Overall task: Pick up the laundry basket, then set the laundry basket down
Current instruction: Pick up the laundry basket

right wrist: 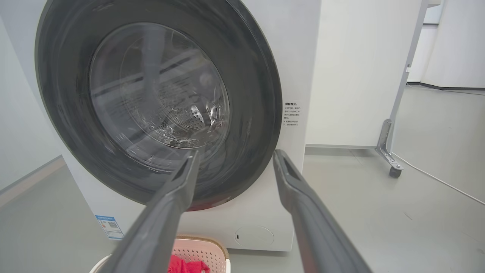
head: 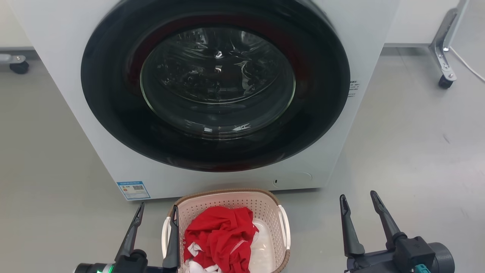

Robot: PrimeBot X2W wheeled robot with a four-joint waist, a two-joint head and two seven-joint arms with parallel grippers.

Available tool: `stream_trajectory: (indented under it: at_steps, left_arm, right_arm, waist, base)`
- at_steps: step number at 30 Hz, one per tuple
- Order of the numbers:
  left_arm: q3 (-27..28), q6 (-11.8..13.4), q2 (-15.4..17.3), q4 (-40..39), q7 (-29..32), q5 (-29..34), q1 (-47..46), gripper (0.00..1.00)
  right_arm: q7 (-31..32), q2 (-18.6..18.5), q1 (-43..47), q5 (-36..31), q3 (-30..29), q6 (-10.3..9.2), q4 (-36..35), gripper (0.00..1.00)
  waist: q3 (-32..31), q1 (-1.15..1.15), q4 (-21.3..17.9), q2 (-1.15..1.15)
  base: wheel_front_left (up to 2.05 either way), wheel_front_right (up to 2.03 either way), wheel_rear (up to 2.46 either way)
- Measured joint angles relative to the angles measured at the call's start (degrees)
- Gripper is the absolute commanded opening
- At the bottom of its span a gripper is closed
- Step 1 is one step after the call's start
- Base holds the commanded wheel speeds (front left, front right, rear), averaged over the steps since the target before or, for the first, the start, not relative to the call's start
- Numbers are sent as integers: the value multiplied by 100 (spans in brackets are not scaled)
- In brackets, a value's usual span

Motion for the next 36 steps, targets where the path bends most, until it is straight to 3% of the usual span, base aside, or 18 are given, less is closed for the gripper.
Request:
stream_trajectory:
  at_steps: [14, 36]
  left_arm:
    - [136, -53, -16, 59, -3, -52, -360, 100]
    - [235, -113, -145, 1274, -19, -367, -2049, 100]
  right_arm:
    - [-1, 7, -407, 3, -121, 146, -5, 100]
    - [-15, -46, -2036, -4, -288, 347, 1227, 100]
  waist:
    - [661, 1, 24, 0]
    - [2442, 2, 245, 1]
  base:
    - [0, 0, 0]
    - [0, 0, 0]
